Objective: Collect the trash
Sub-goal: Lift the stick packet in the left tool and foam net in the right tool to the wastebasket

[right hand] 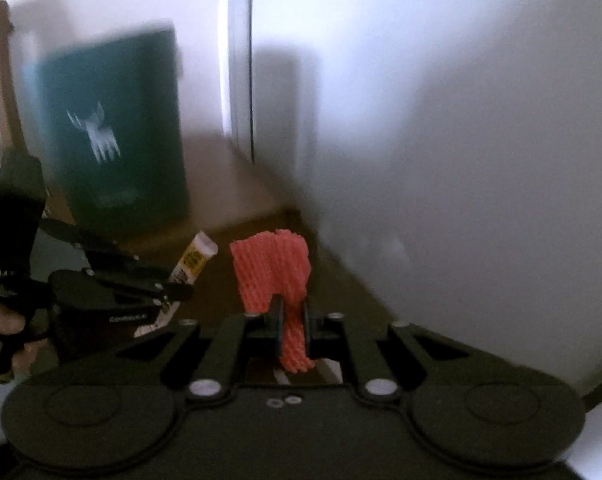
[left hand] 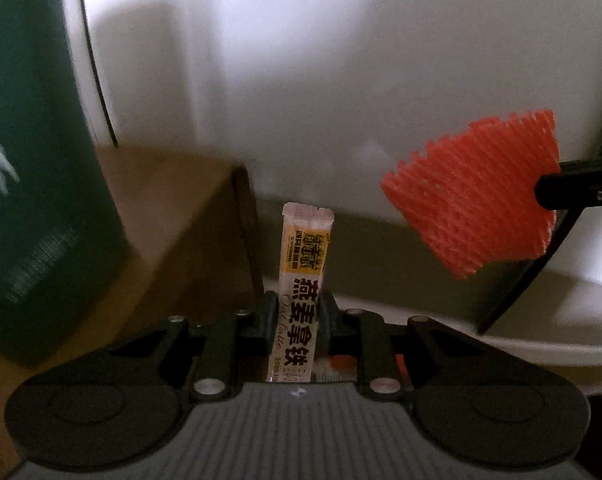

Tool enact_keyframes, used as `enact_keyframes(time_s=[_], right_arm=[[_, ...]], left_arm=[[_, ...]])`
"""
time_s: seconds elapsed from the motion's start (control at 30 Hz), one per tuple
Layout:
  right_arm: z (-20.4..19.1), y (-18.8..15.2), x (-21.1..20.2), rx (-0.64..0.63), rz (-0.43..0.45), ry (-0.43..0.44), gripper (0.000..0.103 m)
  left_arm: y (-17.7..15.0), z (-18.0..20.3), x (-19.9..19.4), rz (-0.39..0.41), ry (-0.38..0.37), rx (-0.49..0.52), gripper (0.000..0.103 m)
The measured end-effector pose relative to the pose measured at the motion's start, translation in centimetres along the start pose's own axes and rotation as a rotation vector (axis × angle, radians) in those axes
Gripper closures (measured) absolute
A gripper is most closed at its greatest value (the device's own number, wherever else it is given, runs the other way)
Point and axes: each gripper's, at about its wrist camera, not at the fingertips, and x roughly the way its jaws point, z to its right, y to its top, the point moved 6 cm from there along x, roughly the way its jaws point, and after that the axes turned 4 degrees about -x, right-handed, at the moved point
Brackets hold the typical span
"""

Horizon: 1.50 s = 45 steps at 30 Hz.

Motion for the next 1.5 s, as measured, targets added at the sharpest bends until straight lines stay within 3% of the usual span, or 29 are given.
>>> enact_keyframes(time_s=[0.17, 0.53, 1.0, 1.3, 1.5], right_arm=[[-1.0, 4.3, -4.4, -0.029, 0.107, 0.002, 0.095], [-6.4, 12.5, -10.3, -0.146, 0.298, -0.008, 0.095], [-10.3, 21.8, -11.6, -0.166, 0.420, 0.034, 0.095], [-13.5, 26.6, -8.0, -0.216, 0.411, 0.038, 0.095], [-16.0, 27.0, -5.0, -0.254, 0.366, 0.034, 0.095]], left_arm=[[3.1, -0.8, -6.9, 0.087, 0.018, -0.019, 0.082], [8.5, -3.2, -17.2, 0.240, 0.074, -0.060, 0.082], [16.4, -9.4, -26.8, 0.381, 0.214, -0.074, 0.082], [21.1, -15.5, -25.6, 0.386, 0.256, -0.133, 0.082], [21.1, -18.8, -23.9, 0.342, 0.301, -0.165, 0.082]])
